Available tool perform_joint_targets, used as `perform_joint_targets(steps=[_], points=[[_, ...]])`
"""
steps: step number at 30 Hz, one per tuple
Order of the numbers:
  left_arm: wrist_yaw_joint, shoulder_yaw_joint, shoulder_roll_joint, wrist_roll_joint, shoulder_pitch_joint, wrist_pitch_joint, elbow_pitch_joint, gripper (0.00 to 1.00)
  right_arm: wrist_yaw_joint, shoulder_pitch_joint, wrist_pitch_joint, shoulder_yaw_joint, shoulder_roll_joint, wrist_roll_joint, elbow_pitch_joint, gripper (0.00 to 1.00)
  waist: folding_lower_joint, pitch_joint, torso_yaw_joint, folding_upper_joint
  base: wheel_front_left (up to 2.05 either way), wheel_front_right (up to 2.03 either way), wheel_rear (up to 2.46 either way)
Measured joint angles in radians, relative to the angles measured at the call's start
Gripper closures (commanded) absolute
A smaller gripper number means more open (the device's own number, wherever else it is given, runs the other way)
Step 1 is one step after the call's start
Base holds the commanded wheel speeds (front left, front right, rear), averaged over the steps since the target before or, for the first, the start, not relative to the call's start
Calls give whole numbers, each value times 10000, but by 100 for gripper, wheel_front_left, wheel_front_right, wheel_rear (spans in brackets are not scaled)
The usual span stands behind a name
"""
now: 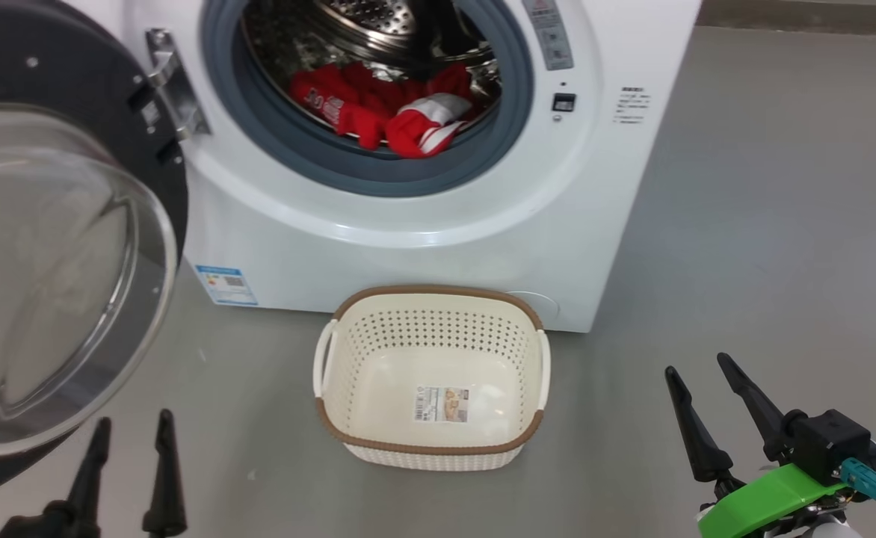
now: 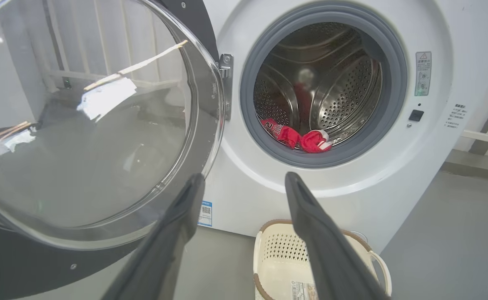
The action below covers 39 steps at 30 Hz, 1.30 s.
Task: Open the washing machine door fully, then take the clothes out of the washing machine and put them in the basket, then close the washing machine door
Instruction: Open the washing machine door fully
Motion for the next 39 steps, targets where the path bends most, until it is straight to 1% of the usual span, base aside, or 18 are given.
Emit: perform_joint_targets(steps=[8,15,22,28,39], points=[[0,-859,52,-355,183,0,-178,0,0,7,0,-240,38,0,-105,0,0,104,-733,0,0,0,0],[0,-1083,86,-382,185,0,-320,0,0,6,0,-324,115,0,-140,0,0,249,-1319,0,0,0,0],[0,-1285,90,-384,186,0,-387,0,0,7,0,-529,127,0,-190,0,0,336,-1709,0,0,0,0],[0,-1459,219,-387,186,0,-476,0,0,7,0,-644,150,0,-196,0,0,403,-1856,0,0,0,0],[0,-1417,257,-362,186,0,-652,0,0,7,0,-675,190,-4,-247,0,0,450,-1811,0,0,0,0]])
